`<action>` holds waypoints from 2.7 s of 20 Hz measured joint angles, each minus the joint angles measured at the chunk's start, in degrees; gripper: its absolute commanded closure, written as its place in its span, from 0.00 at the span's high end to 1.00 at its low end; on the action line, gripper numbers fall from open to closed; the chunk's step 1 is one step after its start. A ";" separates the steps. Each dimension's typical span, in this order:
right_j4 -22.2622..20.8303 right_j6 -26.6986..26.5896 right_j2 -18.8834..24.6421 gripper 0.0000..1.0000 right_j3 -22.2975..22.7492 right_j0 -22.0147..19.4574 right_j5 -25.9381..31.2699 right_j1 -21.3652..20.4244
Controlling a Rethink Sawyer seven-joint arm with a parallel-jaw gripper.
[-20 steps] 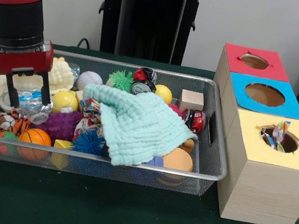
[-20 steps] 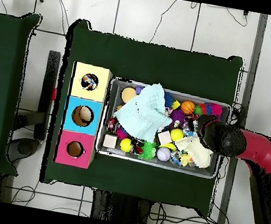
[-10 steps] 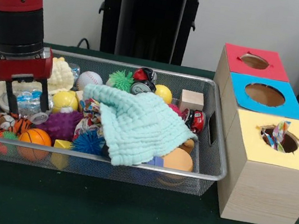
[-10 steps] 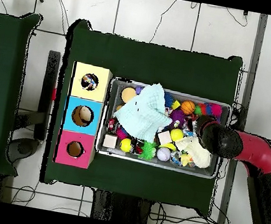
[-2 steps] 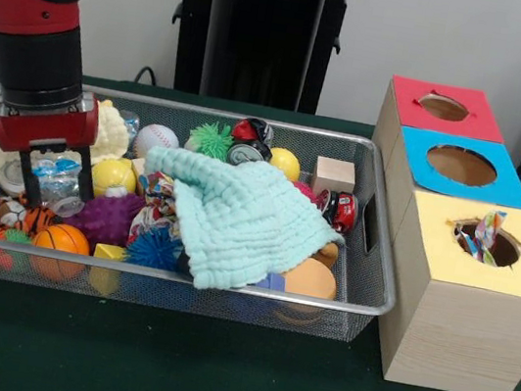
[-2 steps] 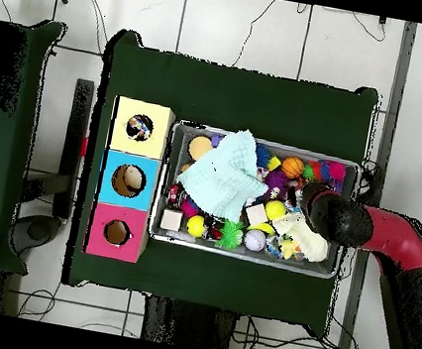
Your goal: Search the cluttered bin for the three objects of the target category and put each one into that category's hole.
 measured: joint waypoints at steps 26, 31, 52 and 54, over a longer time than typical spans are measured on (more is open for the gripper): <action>-0.85 0.00 -1.96 0.00 -0.03 -0.14 -3.33 1.29; -1.50 0.00 -2.29 0.00 -0.03 1.23 -3.33 1.08; -1.58 0.00 -2.41 1.00 -0.02 2.11 -3.33 1.08; -1.58 0.00 -2.41 1.00 -0.02 2.05 -3.33 1.08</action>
